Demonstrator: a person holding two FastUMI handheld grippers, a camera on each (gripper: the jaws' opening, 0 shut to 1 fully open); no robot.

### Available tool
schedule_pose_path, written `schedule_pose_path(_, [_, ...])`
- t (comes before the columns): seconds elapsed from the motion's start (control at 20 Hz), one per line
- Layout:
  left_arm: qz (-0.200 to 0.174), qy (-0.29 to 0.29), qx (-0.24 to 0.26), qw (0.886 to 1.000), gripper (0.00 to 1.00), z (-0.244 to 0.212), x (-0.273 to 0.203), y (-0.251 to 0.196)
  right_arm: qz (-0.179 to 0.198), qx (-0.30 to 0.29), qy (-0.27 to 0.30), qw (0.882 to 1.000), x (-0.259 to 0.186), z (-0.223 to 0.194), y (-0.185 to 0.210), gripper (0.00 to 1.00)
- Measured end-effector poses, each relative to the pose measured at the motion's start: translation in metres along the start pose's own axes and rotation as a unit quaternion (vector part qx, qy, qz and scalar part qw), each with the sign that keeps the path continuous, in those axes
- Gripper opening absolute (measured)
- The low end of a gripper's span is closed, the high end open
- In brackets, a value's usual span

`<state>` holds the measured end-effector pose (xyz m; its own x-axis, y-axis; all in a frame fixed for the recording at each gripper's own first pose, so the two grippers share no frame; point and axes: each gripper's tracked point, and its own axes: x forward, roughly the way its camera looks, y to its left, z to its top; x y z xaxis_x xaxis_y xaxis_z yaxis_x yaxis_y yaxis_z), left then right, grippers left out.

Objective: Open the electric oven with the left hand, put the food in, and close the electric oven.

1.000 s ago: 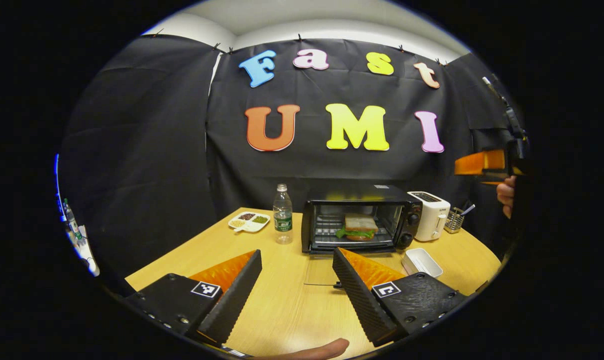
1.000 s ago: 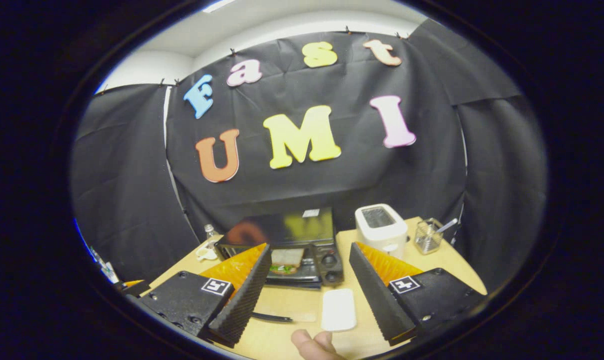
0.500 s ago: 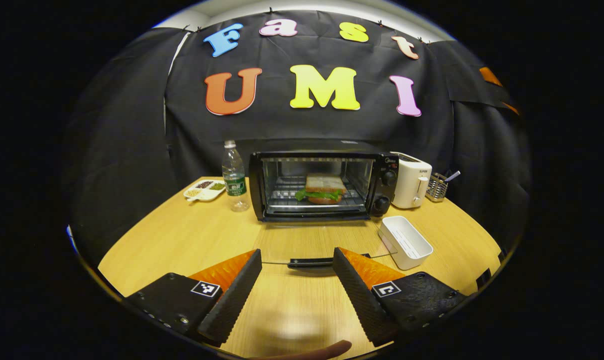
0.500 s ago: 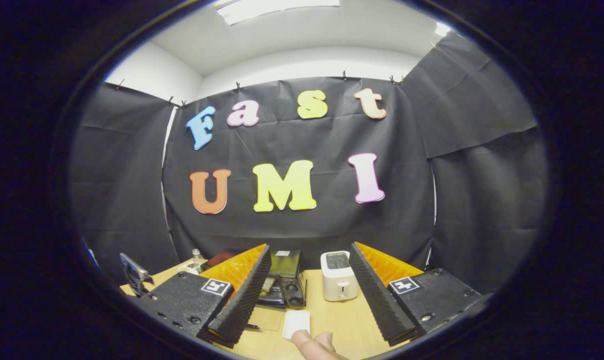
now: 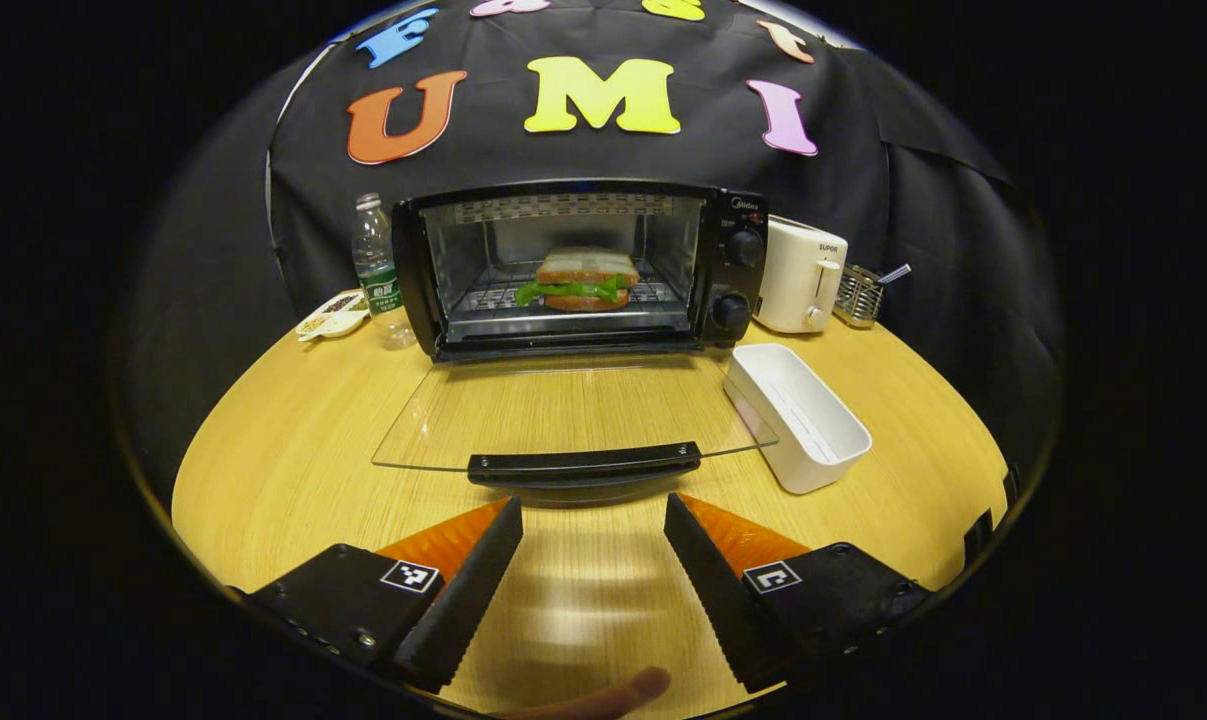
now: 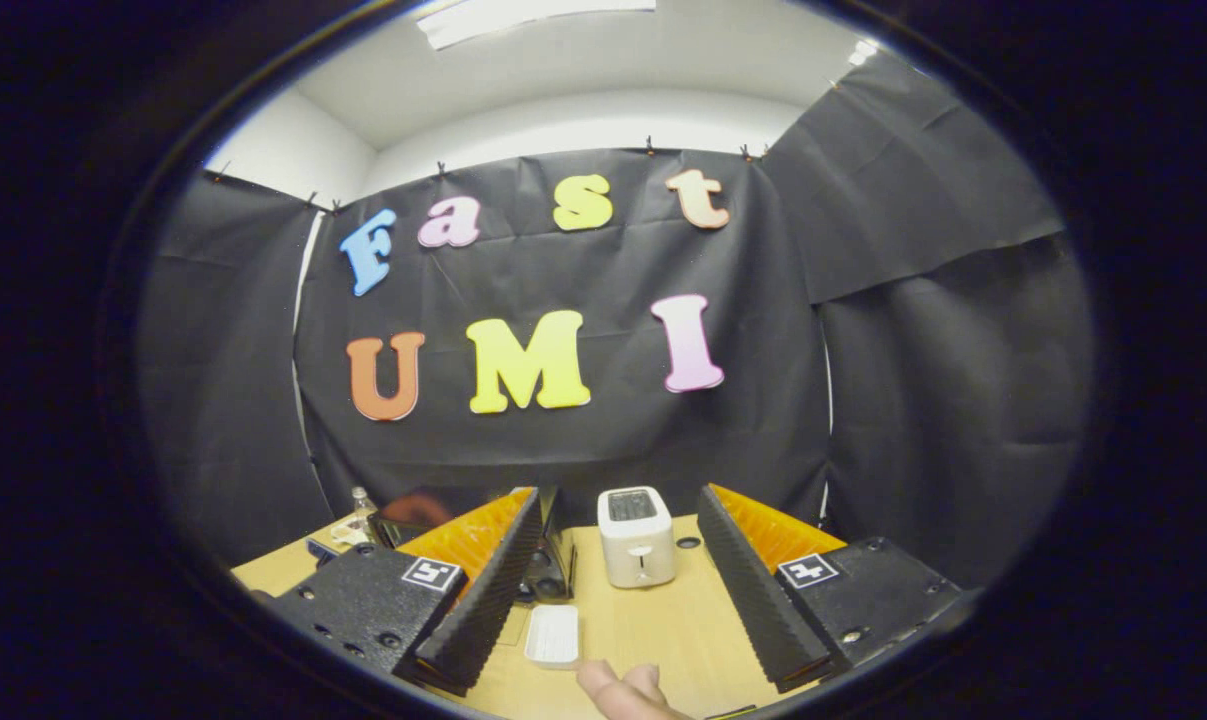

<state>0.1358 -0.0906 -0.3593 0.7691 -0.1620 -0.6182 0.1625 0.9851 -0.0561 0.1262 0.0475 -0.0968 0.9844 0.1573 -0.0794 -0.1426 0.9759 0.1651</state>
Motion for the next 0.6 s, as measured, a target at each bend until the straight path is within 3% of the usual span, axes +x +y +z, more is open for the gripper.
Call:
schedule_pose_path(0.05, [-0.003,0.003,0.001,1.0,0.95,0.0,0.005,-0.004,-0.003,0.006,0.003,1.0,0.0,-0.002,-0.007,1.0])
schedule_pose_path(0.1, [-0.006,0.007,0.001,1.0,0.95,0.0,0.009,-0.007,-0.006,0.01,0.008,1.0,0.0,-0.008,-0.012,0.89])
schedule_pose_path(0.15, [-0.006,0.012,0.001,1.0,0.95,-0.001,0.014,-0.009,-0.009,0.01,0.011,1.0,0.0,-0.01,-0.016,1.0])
schedule_pose_path(0.3, [0.008,0.027,-0.008,1.0,0.95,-0.002,0.025,-0.006,-0.014,0.007,0.016,1.0,-0.001,-0.015,-0.025,1.0])
schedule_pose_path(0.35, [0.016,0.023,-0.008,1.0,0.95,0.002,0.027,-0.004,-0.015,0.006,0.014,1.0,-0.001,-0.014,-0.027,0.89])
schedule_pose_path(0.4, [0.019,0.027,-0.01,0.999,0.95,0.0,0.033,-0.002,-0.015,0.007,0.014,1.0,-0.001,-0.017,-0.029,1.0])
schedule_pose_path(0.6, [0.031,0.038,-0.005,0.999,0.94,-0.003,0.035,0.0,-0.015,0.007,0.023,1.0,0.001,-0.011,-0.041,1.0])
